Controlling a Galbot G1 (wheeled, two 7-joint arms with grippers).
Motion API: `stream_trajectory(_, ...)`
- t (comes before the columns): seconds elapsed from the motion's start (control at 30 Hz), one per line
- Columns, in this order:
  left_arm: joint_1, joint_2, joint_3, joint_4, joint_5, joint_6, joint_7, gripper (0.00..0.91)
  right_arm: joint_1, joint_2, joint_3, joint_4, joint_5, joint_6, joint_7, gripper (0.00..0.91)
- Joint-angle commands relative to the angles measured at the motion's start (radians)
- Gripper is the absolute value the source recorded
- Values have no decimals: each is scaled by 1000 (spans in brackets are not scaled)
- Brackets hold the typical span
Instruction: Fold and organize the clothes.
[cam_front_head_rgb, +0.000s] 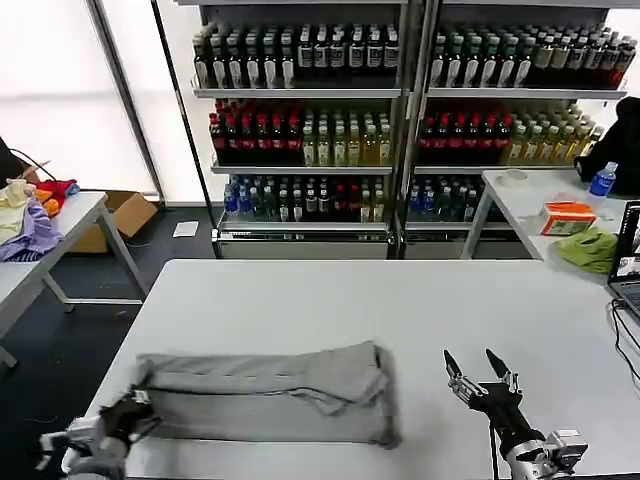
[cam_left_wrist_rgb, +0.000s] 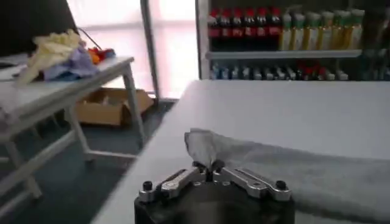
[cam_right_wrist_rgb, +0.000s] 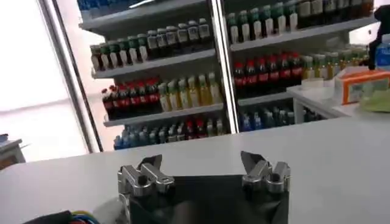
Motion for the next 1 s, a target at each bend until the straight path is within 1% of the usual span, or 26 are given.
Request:
stream_trajectory(0.03,-16,255,-301,9,-135,26,128,0,2,0,-4,0,1,0,0,907)
stream_trajectory(0.17,-17,231,-204,-107,-188,55,83,0,-5,7,-2,3,-1,0,0,907)
stream_trajectory(0.2,-17,217,-161,-162,-206,66,42,0,-9,8,-1,3,-2,2,0,907)
stream_trajectory(0.23,-19,208,-138,-174,-219,71,18,0,-12,8,0,4,-3,3,-1,907)
stream_trajectory(0.27,-30,192,-42,-225,-226,85,-49,0,-15,8,0,4,-5,3,-1,907)
stream_trajectory(0.3,-41,184,9,-267,-225,97,-94,0,-16,8,1,5,-6,3,-1,907)
stream_trajectory(0.33,-51,180,61,-293,-224,101,-111,0,-19,9,3,6,-6,3,-1,907)
stream_trajectory(0.37,-74,173,165,-328,-223,107,-138,0,-20,9,3,7,-7,3,-1,907)
stream_trajectory(0.4,-93,168,237,-341,-221,116,-160,0,-22,11,3,10,-10,2,-2,907)
stream_trajectory(0.43,-107,164,272,-345,-220,121,-163,0,-23,13,3,12,-13,2,-2,907)
stream_trajectory(0.47,-121,160,364,-331,-207,127,-162,0,-24,16,2,14,-14,1,-2,907)
stream_trajectory(0.6,-189,143,560,-236,-169,118,-170,0,-37,28,1,23,-24,1,-7,907)
stream_trajectory(0.8,-307,87,707,-131,-168,111,-186,0,-53,42,6,28,-32,0,-8,907)
stream_trajectory(0.87,-318,69,737,-106,-167,118,-184,0,-55,45,7,28,-33,-1,-5,907)
stream_trajectory(0.93,-325,51,763,-70,-166,133,-183,20,-55,46,8,30,-34,-2,-8,907)
stream_trajectory(0.97,-328,34,774,-45,-166,138,-185,333,-55,48,8,32,-34,-3,-10,907)
stream_trajectory(1.0,-331,19,779,-24,-166,143,-186,877,-55,49,6,34,-35,-3,-12,907)
